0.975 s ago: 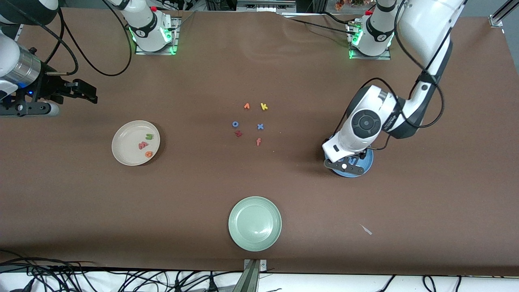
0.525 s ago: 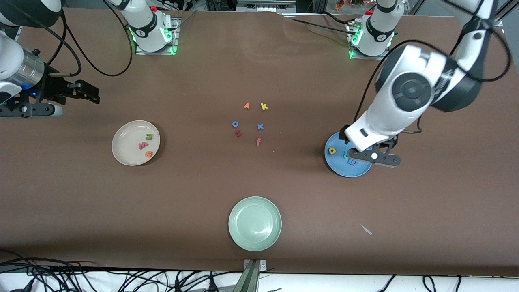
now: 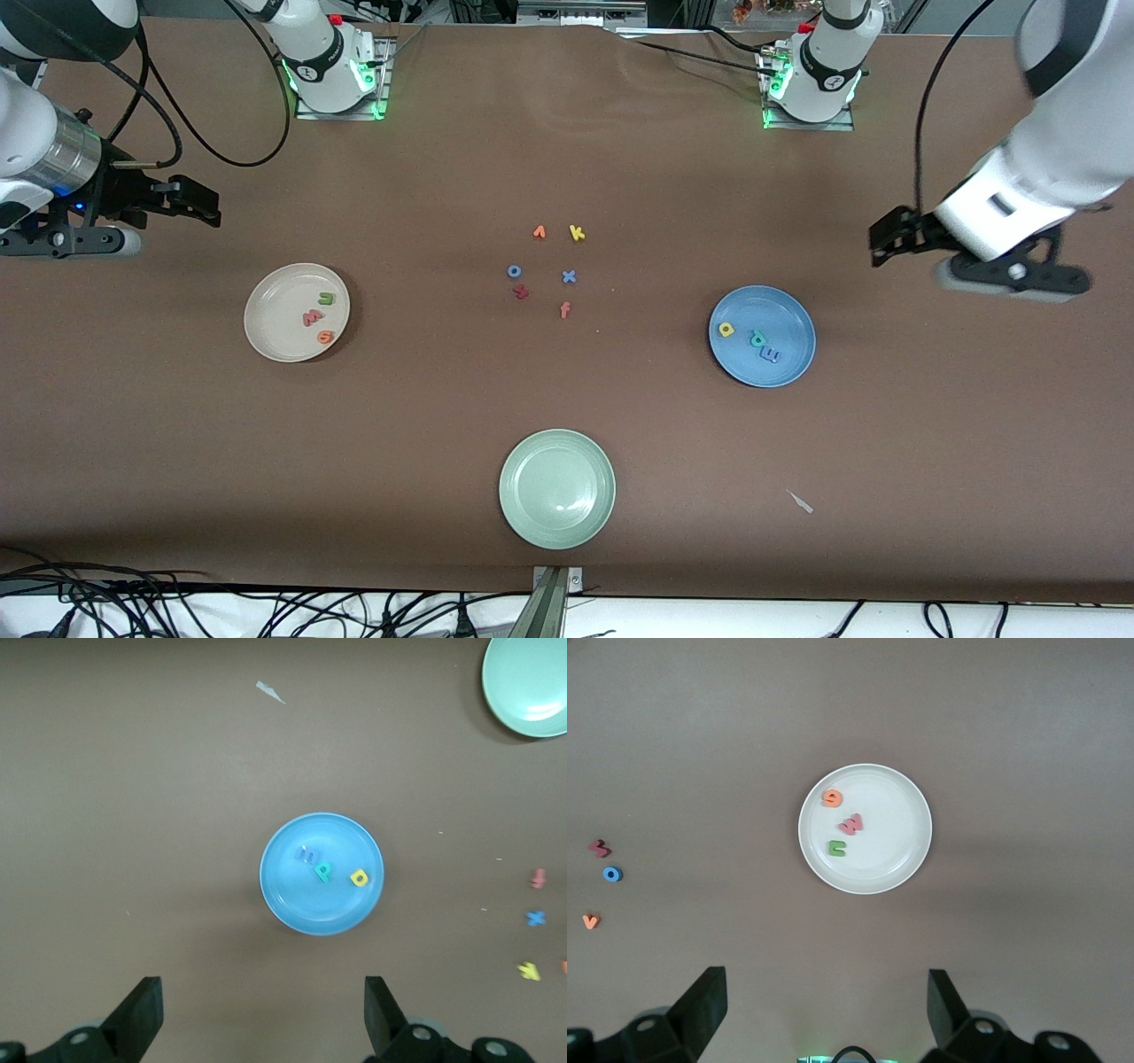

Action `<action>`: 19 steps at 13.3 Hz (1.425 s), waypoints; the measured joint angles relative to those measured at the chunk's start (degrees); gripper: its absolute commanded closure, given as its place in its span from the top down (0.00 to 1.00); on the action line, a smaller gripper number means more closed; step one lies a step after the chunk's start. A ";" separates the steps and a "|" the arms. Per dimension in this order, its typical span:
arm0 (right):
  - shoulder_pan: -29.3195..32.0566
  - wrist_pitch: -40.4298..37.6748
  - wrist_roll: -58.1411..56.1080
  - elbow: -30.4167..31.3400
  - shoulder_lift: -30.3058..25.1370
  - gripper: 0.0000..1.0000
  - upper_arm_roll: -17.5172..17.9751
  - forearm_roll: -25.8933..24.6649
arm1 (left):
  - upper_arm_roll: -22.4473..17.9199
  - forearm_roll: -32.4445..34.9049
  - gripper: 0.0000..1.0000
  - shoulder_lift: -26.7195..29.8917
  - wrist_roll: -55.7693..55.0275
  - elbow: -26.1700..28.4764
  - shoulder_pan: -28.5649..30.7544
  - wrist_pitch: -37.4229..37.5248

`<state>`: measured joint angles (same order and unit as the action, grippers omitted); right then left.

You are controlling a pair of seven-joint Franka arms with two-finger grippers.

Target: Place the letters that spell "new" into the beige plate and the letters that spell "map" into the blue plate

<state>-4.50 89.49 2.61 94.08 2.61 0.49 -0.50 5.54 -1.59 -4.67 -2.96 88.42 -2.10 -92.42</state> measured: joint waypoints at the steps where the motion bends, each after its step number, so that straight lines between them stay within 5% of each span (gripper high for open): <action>1: -0.01 0.00 0.00 0.00 0.00 1.00 0.01 0.00 | -1.31 -0.79 1.00 2.37 0.64 2.58 0.07 0.00; 5: -0.01 0.00 0.00 0.01 0.00 1.00 0.02 0.00 | -1.75 -0.34 1.00 6.67 2.40 8.03 -0.07 -0.04; 19: -0.02 0.00 0.00 0.01 0.00 1.00 0.04 0.00 | -1.41 -0.32 1.00 6.30 3.27 7.91 -0.13 1.54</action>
<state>-4.52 89.49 2.62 94.08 2.61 0.53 -0.50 4.13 -1.90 1.63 0.31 96.34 -2.23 -90.88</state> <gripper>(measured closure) 0.000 0.000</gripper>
